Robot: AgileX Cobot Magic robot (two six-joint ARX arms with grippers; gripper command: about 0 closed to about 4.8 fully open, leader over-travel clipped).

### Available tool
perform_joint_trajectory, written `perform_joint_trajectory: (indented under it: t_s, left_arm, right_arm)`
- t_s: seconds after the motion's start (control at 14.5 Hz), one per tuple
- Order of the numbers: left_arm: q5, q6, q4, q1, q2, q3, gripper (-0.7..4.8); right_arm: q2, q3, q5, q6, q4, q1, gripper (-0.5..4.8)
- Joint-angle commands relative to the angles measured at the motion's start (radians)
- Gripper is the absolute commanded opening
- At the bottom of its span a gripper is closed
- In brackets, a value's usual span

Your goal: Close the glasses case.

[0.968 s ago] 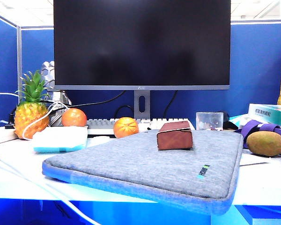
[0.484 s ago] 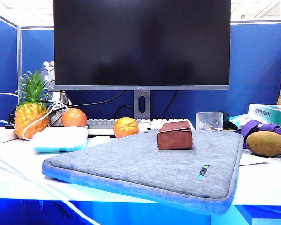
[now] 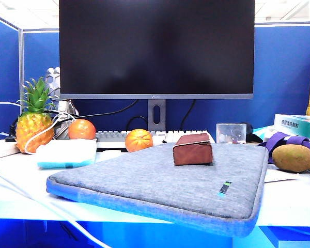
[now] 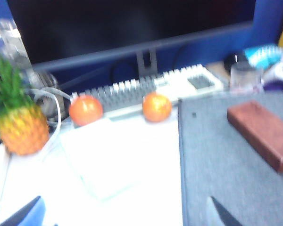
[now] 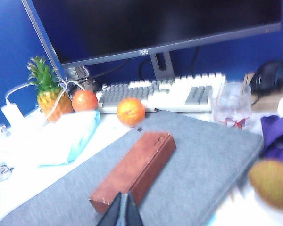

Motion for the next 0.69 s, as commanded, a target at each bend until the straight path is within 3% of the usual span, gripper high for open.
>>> perform_joint_trajectory:
  t_s: [0.07, 0.69]
  left_arm:
    - [-0.003, 0.003, -0.027, 0.000, -0.001, 0.003, 4.53]
    - [0.002, -0.004, -0.033, 0.000, -0.001, 0.003, 4.53]
  right_arm:
    - [0.000, -0.047, 0.001, 0.010, 0.002, 0.001, 0.00]
    - [-0.001, -0.059, -0.001, 0.032, -0.119, 0.000, -0.01]
